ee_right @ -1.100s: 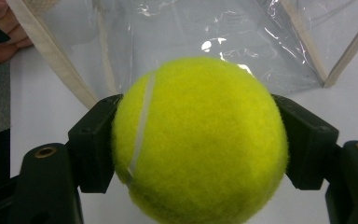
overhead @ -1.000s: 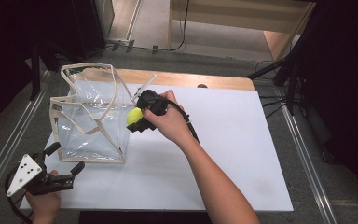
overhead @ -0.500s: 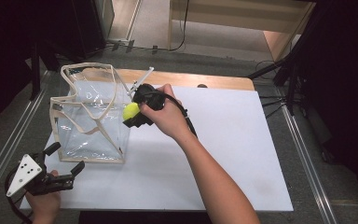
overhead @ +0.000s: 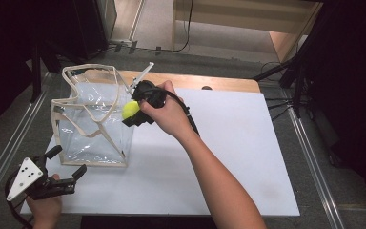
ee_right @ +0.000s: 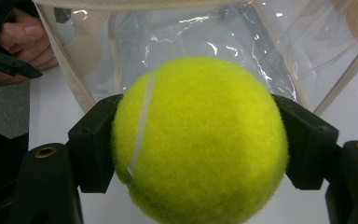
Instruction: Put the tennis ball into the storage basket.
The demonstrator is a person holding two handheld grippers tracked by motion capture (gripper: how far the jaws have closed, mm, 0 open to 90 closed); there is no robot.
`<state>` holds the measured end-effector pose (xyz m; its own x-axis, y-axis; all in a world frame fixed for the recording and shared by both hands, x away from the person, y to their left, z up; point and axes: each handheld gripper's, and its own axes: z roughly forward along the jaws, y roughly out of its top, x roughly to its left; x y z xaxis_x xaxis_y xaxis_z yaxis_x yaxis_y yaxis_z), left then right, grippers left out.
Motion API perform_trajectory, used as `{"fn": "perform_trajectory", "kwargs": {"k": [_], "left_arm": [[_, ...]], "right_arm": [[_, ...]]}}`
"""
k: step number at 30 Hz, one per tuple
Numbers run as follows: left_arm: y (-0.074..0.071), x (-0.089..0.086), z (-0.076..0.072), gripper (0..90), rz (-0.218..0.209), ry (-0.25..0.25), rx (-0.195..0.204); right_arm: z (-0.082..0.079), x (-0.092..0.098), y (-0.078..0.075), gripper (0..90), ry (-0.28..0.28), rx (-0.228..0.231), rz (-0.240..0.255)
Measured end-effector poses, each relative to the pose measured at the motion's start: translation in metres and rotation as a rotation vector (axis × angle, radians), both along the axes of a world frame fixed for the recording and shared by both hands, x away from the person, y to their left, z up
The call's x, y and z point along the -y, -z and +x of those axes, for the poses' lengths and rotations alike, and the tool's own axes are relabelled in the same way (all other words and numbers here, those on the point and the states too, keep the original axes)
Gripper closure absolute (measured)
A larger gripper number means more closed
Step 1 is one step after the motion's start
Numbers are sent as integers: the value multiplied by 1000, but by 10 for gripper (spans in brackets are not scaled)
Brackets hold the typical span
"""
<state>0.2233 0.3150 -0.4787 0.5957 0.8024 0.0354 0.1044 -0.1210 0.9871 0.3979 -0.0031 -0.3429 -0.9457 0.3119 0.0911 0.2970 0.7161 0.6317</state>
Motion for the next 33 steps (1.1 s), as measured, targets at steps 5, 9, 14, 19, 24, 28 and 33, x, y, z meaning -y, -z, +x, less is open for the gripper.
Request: {"fn": "perform_trajectory", "kwargs": {"k": [5,9,14,19,24,28,33], "left_arm": [[0,0,0,0,-1,2,1],[0,0,0,0,-1,2,2],[0,0,0,0,-3,2,0],[0,0,0,0,-4,2,0],[0,0,0,0,-4,1,1],[0,0,0,0,-5,1,1],[0,0,0,0,-4,2,1]], "right_arm": [[1,-3,-5,238,-3,2,-2],[1,-5,-10,238,-8,8,0],[2,-7,-15,238,-13,6,0],[3,-7,-21,238,-16,11,3],[4,-7,-27,238,-16,18,-2],[5,-8,-31,238,-14,18,-1],[6,-9,-35,238,-15,20,-5]]}}
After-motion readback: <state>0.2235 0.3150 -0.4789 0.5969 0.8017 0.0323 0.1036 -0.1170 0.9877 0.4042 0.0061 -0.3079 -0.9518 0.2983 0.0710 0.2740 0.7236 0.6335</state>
